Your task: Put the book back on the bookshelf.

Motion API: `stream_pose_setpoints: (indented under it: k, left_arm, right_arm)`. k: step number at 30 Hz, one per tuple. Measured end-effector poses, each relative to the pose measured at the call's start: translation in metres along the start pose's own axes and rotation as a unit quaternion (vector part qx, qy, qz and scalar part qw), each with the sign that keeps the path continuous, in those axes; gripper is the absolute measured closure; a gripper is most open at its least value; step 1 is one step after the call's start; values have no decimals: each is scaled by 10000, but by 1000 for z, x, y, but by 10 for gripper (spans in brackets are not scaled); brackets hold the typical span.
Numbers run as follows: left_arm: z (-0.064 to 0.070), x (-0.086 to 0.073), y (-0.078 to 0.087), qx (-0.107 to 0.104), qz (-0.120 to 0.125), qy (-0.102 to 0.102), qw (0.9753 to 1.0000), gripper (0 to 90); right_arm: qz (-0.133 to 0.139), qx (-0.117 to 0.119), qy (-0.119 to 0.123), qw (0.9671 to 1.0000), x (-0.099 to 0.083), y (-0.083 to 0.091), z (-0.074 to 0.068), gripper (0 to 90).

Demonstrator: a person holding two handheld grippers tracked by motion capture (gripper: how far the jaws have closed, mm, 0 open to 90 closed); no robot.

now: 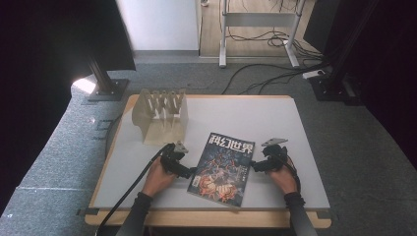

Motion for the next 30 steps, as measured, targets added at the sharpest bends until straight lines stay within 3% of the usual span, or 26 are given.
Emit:
stream_pose_setpoints:
  k: [6, 10, 19, 21, 25, 30]
  left_arm:
    - [17, -7, 9, -126, 33, 26, 9999, 1]
    - [32, -8, 13, -257, 38, -122, 9996, 0]
    - [70, -1, 16, -551, 225, -415, 9974, 0]
    - [73, 0, 16, -569, 232, -414, 9972, 0]
    - [72, -1, 16, -578, 239, -426, 9971, 0]
    - [68, -1, 15, -536, 223, -428, 9974, 0]
  right_arm:
    - [-29, -131, -3, 9999, 12, -8, 5, 0]
    - [-16, -182, -25, 9998, 20, -14, 9, 6]
    - [117, -368, -105, 9992, 44, -31, 11, 133]
    - [177, -457, -108, 9987, 48, -34, 10, 137]
    - [31, -418, -13, 9991, 49, -32, 10, 119]
    - [247, -99, -69, 9996, 54, -10, 5, 116]
Point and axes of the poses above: each handheld gripper's, and its own axes: y roughly backward along the jaws, x roughly out of its top, z roughly to its right, the point moved 8 cm from there along -y, roughly forward along the jaws, and after that the axes turned 13 degrees about x, right-handed, at the moved point
